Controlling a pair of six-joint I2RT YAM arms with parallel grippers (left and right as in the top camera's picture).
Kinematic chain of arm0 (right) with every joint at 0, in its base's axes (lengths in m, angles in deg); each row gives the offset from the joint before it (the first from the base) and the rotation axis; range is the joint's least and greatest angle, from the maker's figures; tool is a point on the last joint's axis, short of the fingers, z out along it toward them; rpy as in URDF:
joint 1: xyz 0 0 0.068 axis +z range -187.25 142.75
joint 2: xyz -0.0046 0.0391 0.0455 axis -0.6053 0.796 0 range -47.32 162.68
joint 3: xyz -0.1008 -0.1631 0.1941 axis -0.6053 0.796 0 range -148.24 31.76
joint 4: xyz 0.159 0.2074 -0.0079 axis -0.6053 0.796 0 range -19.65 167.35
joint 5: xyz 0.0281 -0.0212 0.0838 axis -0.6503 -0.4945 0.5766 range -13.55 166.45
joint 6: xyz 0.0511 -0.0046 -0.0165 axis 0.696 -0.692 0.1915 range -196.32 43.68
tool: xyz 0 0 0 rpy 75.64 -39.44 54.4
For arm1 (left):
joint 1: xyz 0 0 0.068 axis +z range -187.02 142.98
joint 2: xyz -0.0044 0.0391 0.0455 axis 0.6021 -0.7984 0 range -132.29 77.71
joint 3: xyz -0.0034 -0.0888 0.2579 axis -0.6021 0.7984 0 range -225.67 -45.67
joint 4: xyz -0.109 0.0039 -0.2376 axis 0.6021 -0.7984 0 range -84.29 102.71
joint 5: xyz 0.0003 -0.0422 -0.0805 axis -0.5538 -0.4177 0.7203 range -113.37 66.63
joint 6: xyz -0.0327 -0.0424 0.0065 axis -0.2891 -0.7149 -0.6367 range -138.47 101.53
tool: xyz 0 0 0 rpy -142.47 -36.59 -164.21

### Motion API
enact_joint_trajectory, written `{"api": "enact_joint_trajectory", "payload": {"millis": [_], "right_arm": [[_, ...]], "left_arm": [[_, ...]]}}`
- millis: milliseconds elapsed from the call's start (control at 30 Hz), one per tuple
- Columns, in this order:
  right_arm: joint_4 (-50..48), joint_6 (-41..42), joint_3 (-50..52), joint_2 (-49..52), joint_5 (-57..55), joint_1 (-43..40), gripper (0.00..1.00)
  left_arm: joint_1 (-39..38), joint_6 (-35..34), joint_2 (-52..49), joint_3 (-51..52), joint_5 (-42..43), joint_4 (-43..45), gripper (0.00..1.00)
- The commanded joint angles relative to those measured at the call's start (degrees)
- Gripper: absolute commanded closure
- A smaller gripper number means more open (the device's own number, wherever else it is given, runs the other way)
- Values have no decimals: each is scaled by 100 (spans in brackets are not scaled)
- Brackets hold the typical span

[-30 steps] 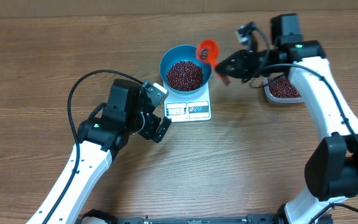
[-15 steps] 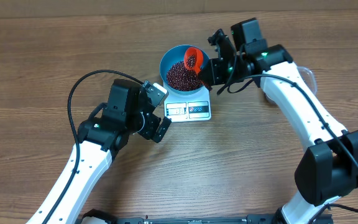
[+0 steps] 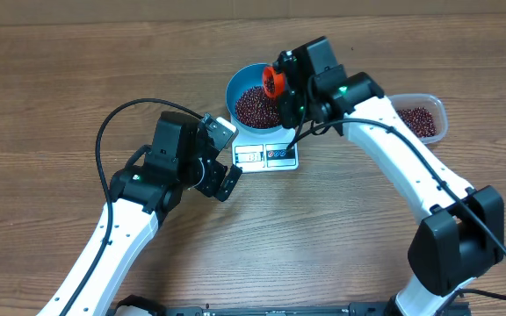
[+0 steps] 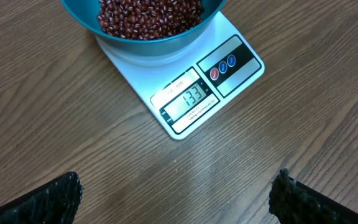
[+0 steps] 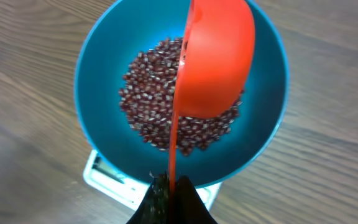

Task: Scoop item into bowl and weigh 150g on scale
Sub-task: 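Tilt the scoop to pour beans into the blue bowl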

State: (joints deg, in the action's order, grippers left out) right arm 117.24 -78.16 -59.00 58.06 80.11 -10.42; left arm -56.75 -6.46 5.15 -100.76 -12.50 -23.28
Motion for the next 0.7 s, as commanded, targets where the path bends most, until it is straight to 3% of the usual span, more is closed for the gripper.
{"api": "enact_joint_trajectory", "payload": {"millis": [0, 667], "right_arm": [[-74, -369, -175, -155, -793, 138, 96], [-164, -752, -190, -155, -1266, 354, 96]], "left_arm": [[20, -66, -31, 20, -37, 4, 0], [20, -66, -31, 20, -37, 4, 0]]}}
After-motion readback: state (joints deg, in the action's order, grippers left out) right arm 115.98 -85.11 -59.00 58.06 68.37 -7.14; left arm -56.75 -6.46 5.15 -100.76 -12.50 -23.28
